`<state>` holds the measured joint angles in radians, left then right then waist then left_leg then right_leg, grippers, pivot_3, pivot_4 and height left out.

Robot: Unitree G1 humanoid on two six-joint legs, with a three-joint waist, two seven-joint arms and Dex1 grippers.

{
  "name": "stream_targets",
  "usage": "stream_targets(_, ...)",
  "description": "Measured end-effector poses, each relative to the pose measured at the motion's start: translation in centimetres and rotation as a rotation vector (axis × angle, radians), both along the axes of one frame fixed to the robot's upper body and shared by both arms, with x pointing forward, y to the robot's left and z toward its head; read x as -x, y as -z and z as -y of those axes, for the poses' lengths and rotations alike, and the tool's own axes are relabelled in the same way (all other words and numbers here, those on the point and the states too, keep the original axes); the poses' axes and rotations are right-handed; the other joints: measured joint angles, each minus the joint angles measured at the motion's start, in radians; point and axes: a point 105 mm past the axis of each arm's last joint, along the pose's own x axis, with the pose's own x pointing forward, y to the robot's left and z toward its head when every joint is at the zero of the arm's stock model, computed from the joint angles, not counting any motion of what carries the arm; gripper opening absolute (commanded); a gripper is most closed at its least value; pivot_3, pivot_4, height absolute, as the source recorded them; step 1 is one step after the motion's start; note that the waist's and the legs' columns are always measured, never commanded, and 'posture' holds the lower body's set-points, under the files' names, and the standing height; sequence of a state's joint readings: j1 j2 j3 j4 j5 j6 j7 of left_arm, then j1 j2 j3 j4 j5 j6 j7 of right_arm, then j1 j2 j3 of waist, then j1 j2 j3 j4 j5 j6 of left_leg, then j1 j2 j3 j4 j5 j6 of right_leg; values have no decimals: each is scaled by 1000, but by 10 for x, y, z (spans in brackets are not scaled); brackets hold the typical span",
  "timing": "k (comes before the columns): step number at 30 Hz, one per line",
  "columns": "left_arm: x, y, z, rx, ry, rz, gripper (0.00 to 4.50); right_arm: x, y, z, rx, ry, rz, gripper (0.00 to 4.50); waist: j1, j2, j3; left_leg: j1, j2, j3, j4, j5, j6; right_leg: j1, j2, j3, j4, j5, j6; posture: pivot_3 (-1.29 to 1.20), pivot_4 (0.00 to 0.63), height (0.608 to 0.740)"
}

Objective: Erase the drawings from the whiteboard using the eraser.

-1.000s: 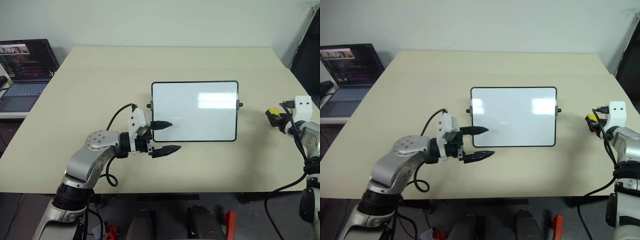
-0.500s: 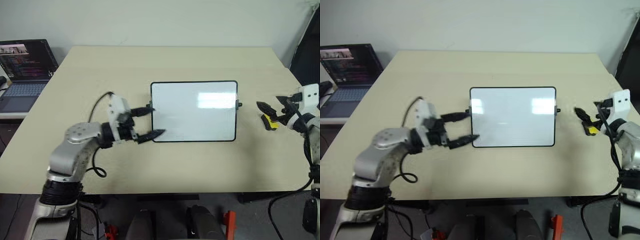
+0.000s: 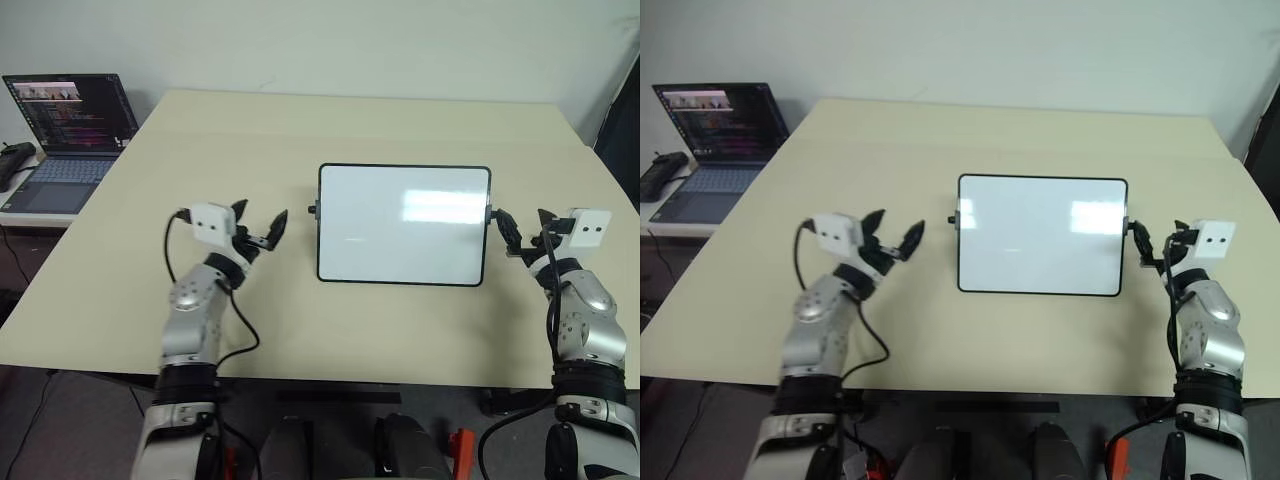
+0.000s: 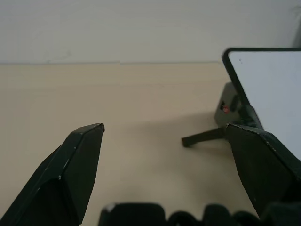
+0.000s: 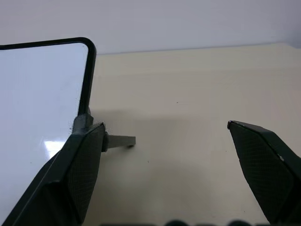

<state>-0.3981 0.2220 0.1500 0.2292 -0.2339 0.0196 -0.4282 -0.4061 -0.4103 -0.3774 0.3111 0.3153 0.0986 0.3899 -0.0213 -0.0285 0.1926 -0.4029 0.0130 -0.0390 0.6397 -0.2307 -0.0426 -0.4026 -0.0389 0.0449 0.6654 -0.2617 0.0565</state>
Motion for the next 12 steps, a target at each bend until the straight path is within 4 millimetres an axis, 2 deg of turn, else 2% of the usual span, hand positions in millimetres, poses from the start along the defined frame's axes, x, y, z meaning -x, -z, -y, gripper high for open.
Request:
stream_targets(5, 0, 32, -3, 7, -68, -61, 4500, 2, 33, 8, -31, 104, -74, 4475, -14, 0, 0, 1, 0, 1, 0, 0, 0, 0, 1, 1, 1, 0, 0, 0, 150, 740)
stream_targets(12, 2, 31, -7, 12, -108, -24, 4500, 0, 46, -9, -39, 57, -107, 4475, -10, 1, 0, 1, 0, 1, 0, 0, 0, 0, 1, 1, 1, 0, 0, 0, 150, 740)
